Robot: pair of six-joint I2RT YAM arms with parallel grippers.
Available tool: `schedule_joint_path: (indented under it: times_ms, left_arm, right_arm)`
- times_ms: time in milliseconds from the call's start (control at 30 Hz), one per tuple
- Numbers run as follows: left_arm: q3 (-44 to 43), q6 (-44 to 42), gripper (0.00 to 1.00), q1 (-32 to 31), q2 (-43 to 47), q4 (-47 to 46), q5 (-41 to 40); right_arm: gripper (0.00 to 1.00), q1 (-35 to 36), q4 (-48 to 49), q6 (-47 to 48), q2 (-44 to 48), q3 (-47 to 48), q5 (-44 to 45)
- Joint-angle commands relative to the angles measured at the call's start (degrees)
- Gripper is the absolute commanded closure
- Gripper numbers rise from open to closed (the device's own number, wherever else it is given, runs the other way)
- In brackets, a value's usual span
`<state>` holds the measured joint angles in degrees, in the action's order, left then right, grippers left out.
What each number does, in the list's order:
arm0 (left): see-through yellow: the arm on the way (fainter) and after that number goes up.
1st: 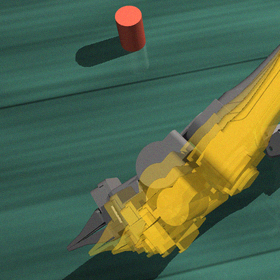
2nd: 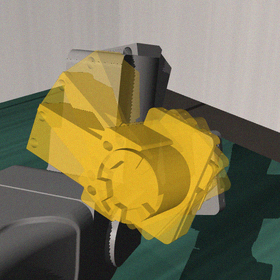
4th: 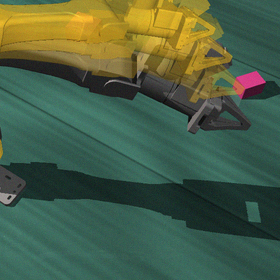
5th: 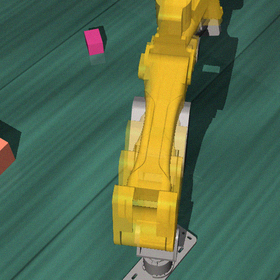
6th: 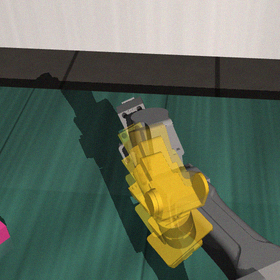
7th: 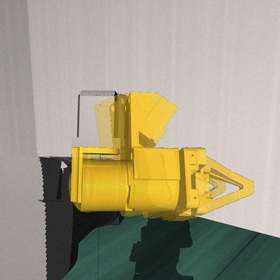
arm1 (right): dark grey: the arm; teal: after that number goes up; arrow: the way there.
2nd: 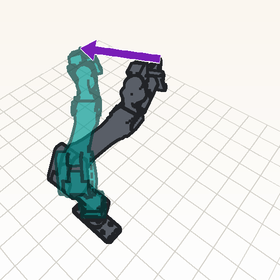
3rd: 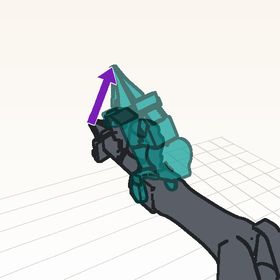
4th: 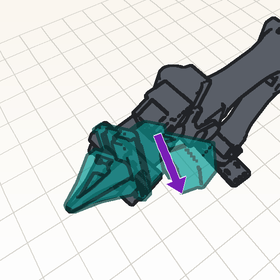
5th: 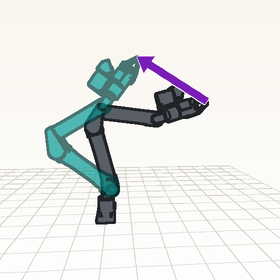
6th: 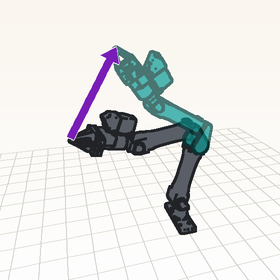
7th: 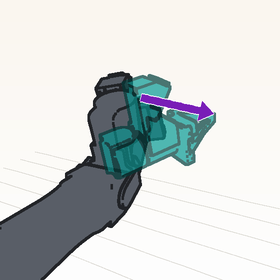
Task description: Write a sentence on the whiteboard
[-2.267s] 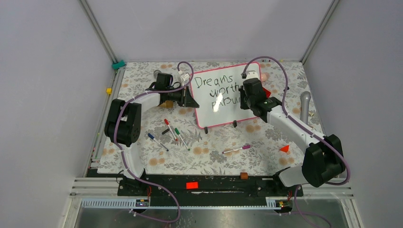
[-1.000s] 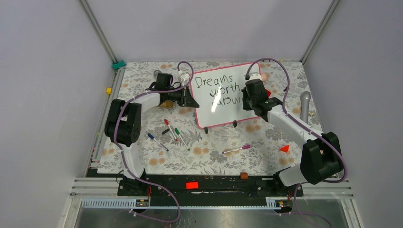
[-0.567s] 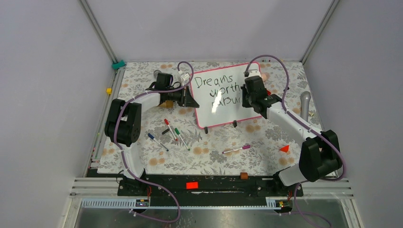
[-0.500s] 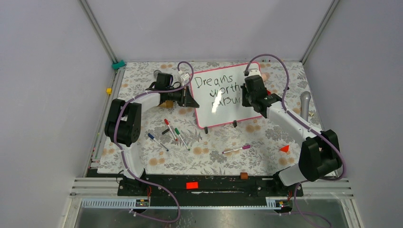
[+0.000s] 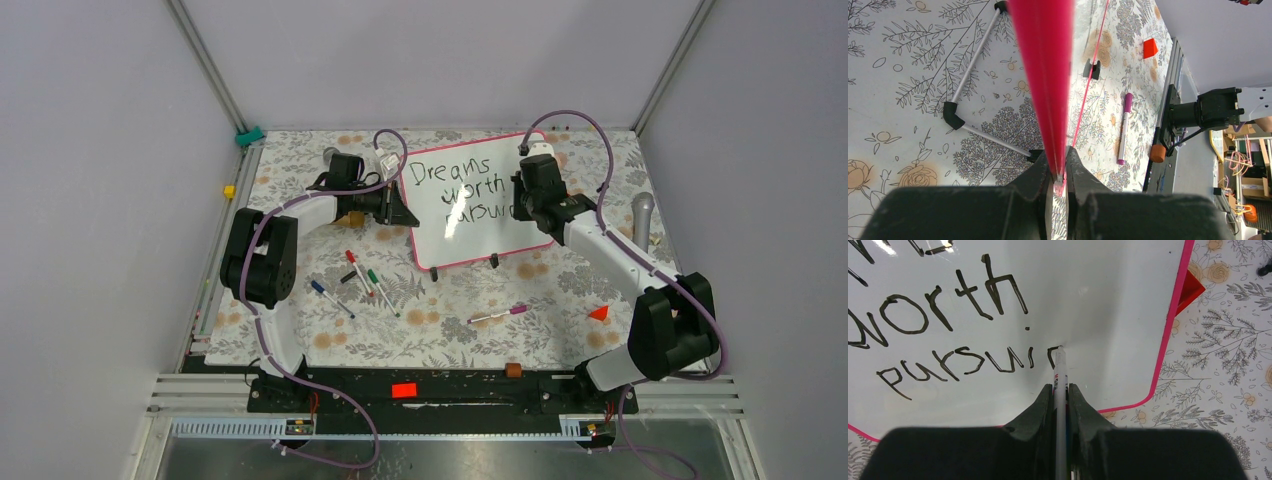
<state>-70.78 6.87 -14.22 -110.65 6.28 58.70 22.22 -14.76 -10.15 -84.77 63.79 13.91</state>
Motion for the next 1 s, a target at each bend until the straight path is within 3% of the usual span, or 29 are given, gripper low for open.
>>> schedule_joint_path:
  times_ms: [0,400,967]
  left_arm:
    - [2.9,-5.5,1.00,-2.7,-5.8,10.1,-15.2]
    - [2.9,-5.5,1.00,-2.7,-5.8,10.0,-15.3]
    - [2.9,-5.5,1.00,-2.7,-5.8,10.1,-15.2]
  right_arm:
    - [1.00,-0.8,2.1,0.2,0.1,-0.7,0.8]
    - [1.00,-0.8,1.1,-0.8,0.8,-3.8,-1.6]
    - [1.00,-0.8,-2.0,-0.4,4.5,0.4,-1.7]
